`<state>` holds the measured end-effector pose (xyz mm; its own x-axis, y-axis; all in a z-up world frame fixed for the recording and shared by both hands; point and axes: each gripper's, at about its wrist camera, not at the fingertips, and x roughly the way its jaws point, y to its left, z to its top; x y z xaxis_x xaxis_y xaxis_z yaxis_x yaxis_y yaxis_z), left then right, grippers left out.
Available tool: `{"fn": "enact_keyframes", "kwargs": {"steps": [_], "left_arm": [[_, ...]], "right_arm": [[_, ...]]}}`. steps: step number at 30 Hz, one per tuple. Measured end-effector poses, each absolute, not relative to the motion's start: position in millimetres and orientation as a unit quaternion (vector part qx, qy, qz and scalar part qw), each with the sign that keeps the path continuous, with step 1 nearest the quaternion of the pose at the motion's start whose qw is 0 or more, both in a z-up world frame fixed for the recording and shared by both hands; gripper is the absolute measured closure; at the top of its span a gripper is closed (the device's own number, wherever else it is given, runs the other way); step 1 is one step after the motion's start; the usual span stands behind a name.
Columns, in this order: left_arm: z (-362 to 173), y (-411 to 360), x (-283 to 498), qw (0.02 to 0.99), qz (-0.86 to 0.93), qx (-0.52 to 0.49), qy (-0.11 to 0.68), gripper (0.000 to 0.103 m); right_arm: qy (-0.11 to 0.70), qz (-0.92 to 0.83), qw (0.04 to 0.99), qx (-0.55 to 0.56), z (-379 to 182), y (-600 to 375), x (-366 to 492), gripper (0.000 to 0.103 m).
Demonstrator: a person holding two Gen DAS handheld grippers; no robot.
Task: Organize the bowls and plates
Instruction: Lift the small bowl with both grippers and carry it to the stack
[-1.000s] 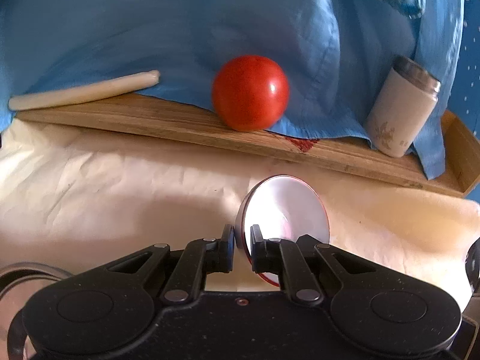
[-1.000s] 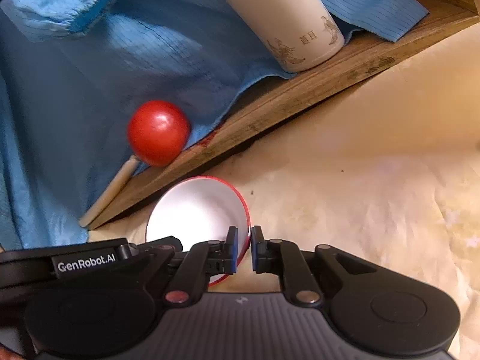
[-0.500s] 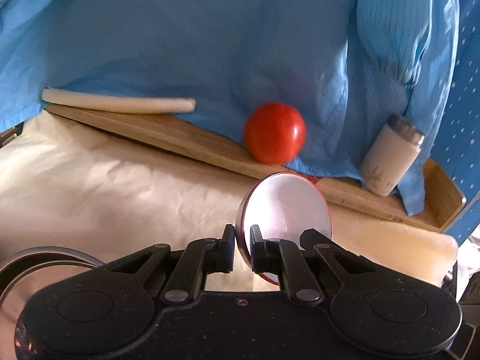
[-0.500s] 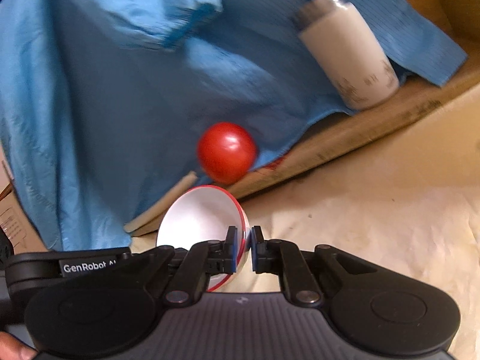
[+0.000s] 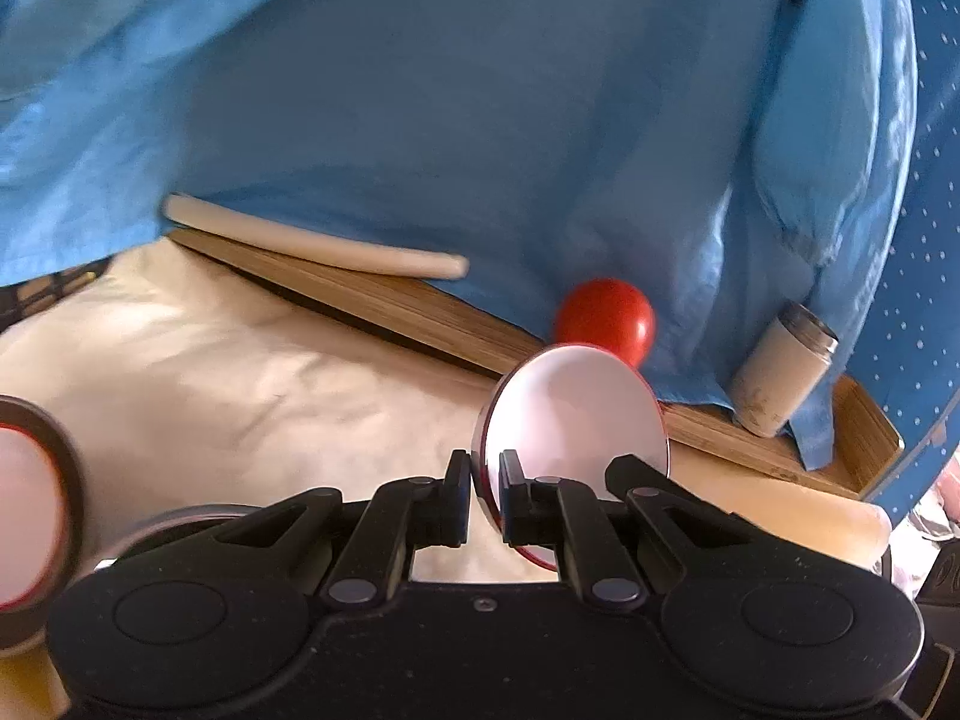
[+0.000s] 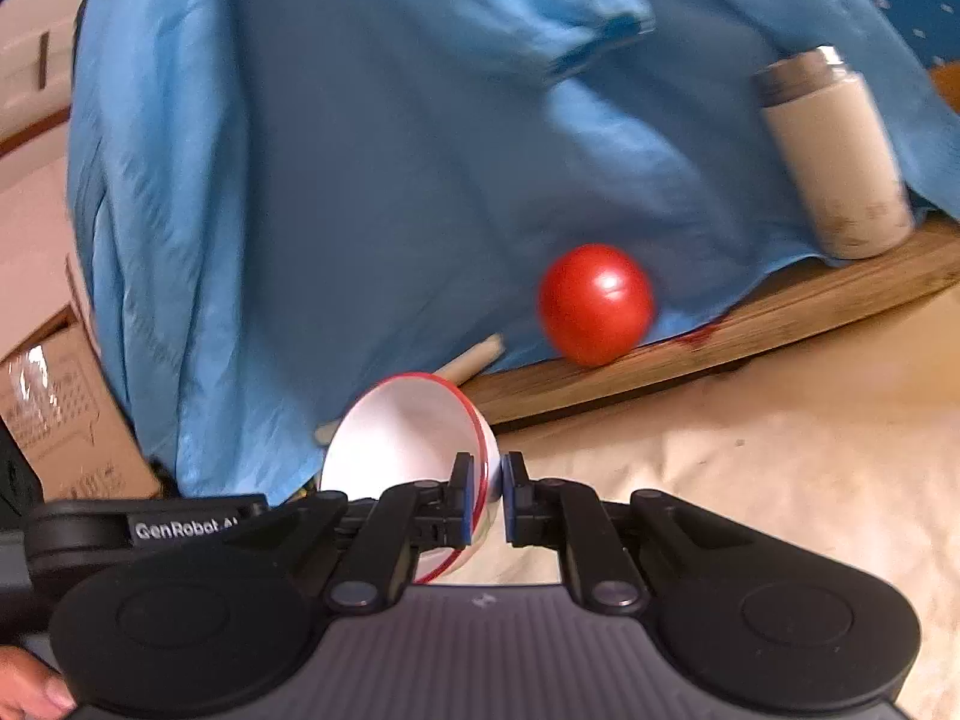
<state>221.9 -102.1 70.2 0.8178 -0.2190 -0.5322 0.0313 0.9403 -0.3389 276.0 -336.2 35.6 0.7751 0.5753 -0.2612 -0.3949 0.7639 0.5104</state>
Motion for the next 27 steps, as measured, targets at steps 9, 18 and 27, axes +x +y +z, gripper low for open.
{"fn": "enact_keyframes", "kwargs": {"steps": [9,18,27], "left_arm": [[80.0,-48.9,205.1,0.945,-0.036,-0.166,0.280,0.094],[79.3,10.3,181.2,0.944,-0.004,-0.188,0.272,0.094],[71.7,56.6,156.9,0.939,0.029,-0.197,0.279,0.094]], "right_arm": [[0.213,0.296,0.910,0.196,43.3,-280.7,269.3,0.093],[0.236,0.335,0.897,0.169,50.2,-224.1,261.9,0.093],[0.246,0.374,0.884,0.135,53.1,-174.0,249.4,0.093]]}}
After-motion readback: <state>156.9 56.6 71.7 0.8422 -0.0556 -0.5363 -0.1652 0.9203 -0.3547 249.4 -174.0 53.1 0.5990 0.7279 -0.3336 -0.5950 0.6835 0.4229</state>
